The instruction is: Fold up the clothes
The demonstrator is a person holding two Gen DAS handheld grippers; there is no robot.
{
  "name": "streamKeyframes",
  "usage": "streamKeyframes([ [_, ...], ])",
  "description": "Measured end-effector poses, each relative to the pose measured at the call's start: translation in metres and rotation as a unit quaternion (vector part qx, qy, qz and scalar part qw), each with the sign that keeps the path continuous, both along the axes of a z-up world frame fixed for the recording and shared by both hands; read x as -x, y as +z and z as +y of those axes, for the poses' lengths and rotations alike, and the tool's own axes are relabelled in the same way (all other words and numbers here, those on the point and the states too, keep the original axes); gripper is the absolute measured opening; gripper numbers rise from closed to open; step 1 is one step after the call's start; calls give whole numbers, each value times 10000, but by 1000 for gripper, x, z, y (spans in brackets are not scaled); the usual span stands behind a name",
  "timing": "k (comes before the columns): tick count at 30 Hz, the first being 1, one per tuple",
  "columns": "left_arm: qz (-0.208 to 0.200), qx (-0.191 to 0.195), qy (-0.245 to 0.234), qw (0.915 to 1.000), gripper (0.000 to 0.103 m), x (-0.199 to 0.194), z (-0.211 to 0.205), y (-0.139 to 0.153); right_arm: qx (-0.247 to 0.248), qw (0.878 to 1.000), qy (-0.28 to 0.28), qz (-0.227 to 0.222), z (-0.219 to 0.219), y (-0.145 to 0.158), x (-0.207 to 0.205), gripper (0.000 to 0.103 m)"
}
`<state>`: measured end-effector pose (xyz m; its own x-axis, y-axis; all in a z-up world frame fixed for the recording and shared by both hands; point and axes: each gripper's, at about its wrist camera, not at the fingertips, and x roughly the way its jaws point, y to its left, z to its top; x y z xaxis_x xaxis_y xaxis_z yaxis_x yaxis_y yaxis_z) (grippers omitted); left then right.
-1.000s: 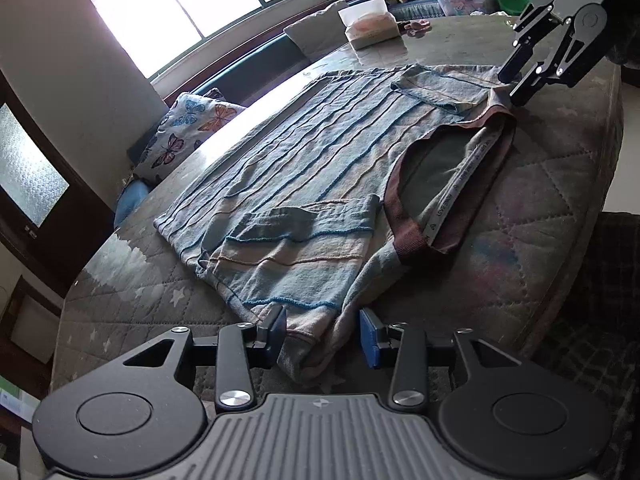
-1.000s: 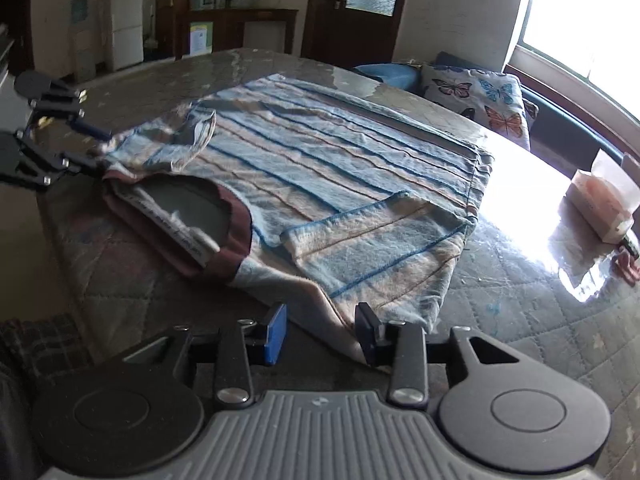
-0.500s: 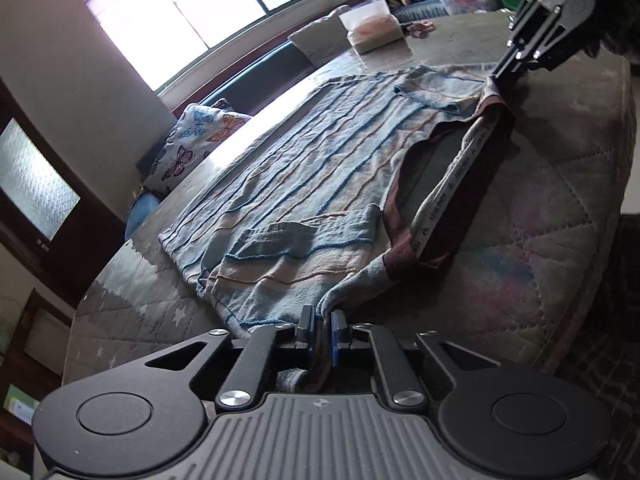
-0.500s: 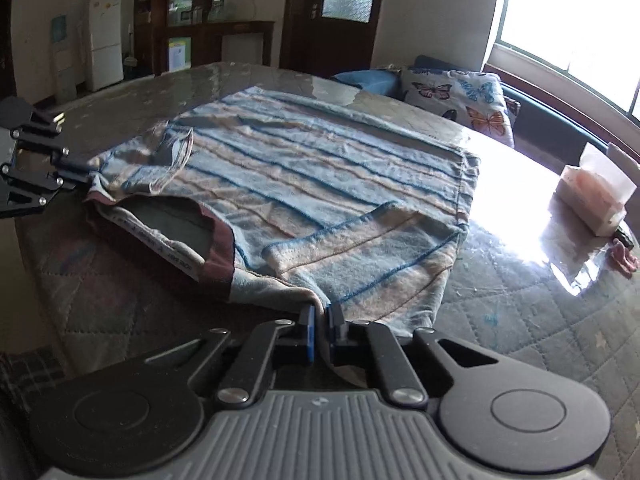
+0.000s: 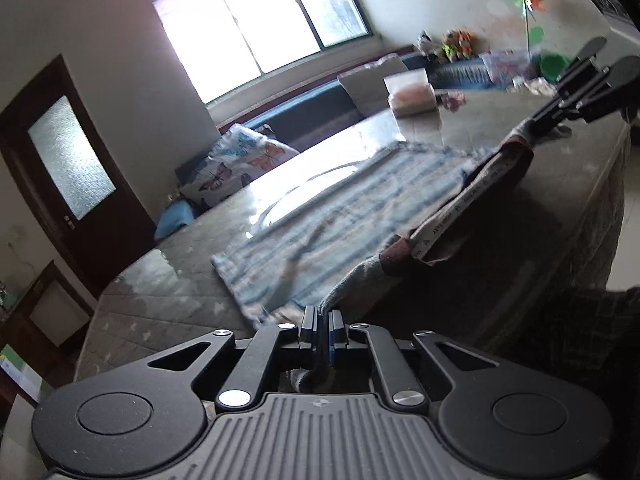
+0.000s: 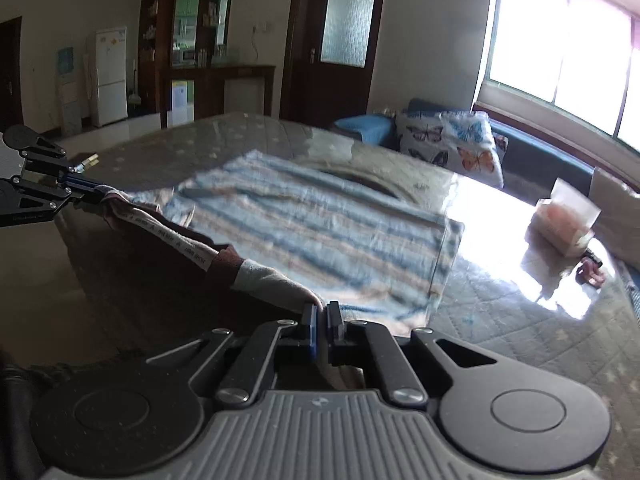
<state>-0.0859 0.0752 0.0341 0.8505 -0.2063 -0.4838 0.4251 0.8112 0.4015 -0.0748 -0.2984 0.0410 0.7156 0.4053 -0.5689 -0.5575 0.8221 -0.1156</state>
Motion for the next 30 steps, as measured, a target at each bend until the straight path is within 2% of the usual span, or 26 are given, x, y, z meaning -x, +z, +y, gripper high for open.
streamKeyframes([
  [5, -327, 249, 136, 9991, 5, -22, 0, 23, -63, 9994, -24, -331, 1, 26, 2, 4],
  [11, -428, 305, 245, 9983, 5, -86, 1, 34, -107, 9987, -77, -487, 9, 45, -54, 3],
  [16, -174, 347, 349, 9986, 5, -156, -3, 32, -57, 9992, -189, -341, 20, 46, -121, 3],
  [22, 266, 247, 462, 9983, 5, -241, -8, 13, 28, 9995, -327, -35, 38, 38, -205, 3],
  [27, 790, 485, 733, 9930, 6, -302, -4, -11, -15, 9976, -562, 400, 47, 9, -265, 4],
  [30, 1050, 644, 943, 9879, 9, -323, -2, -26, -138, 9950, -763, 631, 49, -16, -292, 4],
])
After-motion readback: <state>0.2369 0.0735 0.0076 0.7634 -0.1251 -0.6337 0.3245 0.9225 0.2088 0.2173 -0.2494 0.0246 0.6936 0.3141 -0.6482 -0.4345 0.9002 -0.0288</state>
